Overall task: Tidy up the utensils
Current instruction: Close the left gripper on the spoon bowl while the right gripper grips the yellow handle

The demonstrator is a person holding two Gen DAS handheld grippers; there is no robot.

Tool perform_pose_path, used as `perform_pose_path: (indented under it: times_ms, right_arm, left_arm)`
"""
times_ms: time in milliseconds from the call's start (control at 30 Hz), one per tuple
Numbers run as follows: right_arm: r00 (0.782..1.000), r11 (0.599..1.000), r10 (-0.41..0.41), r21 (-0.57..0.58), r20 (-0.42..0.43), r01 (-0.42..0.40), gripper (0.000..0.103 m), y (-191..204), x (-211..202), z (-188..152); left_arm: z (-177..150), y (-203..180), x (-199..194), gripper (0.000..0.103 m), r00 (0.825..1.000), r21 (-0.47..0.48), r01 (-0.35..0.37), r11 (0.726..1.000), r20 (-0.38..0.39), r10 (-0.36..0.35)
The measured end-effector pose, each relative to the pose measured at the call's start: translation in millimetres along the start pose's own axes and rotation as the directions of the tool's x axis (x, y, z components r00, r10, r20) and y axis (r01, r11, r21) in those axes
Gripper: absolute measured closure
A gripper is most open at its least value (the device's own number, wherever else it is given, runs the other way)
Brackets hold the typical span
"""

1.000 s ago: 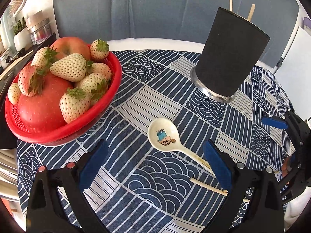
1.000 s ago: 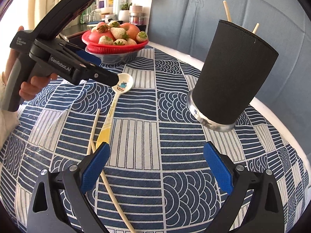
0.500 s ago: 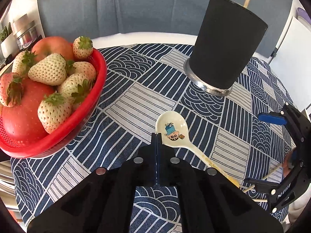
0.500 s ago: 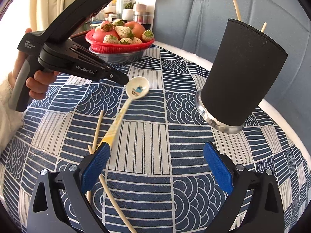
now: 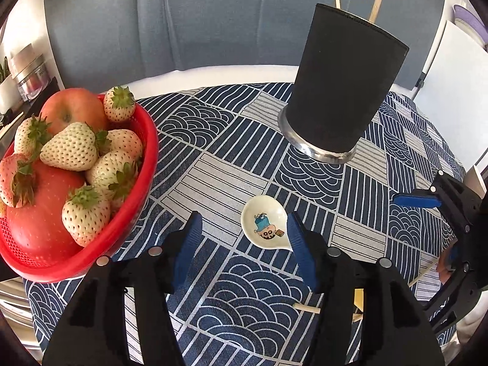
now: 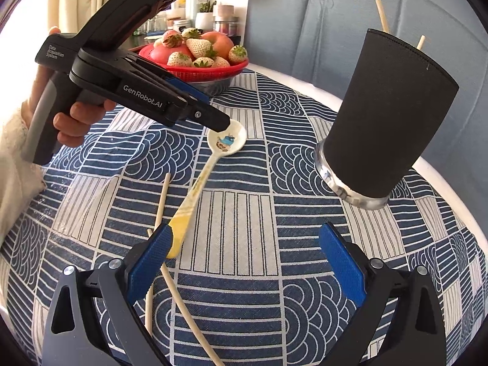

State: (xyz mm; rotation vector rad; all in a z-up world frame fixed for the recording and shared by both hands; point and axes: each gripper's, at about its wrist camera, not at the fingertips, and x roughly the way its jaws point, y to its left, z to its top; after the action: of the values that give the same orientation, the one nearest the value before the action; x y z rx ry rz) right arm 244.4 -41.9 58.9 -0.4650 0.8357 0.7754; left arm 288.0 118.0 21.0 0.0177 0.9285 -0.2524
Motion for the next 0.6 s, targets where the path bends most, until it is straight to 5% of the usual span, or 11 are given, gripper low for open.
perform_pose_path:
  times_ms: [267,300,333,433,600]
  right_arm:
    - [1.000,1.000,-0.017,0.007,-0.007,0.017,0.011,-3,0,-4]
    - [1.000,1.000,-0.018,0.007,-0.007,0.018,0.011,-3,0,-5]
    - [1.000,1.000,-0.019,0.006,-0.007,0.019,0.011,-3,0,-5]
    - [1.000,1.000,-0.016,0.007,-0.003,0.016,0.011,-4,-2,-4]
    - [1.000,1.000,0.008,0.016,0.003,-0.009,0.011,-3,-1,-1]
  left_arm:
    - [3,-10,19,0.040,0.999,0.083,0.026,0.996,-0.048,-0.023]
    - [3,-10,24,0.051,0.998,0.083,0.032,0.996,-0.065,-0.027]
    - [2,-9,28,0.085,0.997,0.082,0.039,0.996,-0.076,-0.033]
    - [0,-6,26,0.092,0.995,0.056,0.078,0.995,-0.068,-0.074]
    - [-3,-6,17,0.095,0.998,0.053,0.017,0.998,-0.063,-0.014]
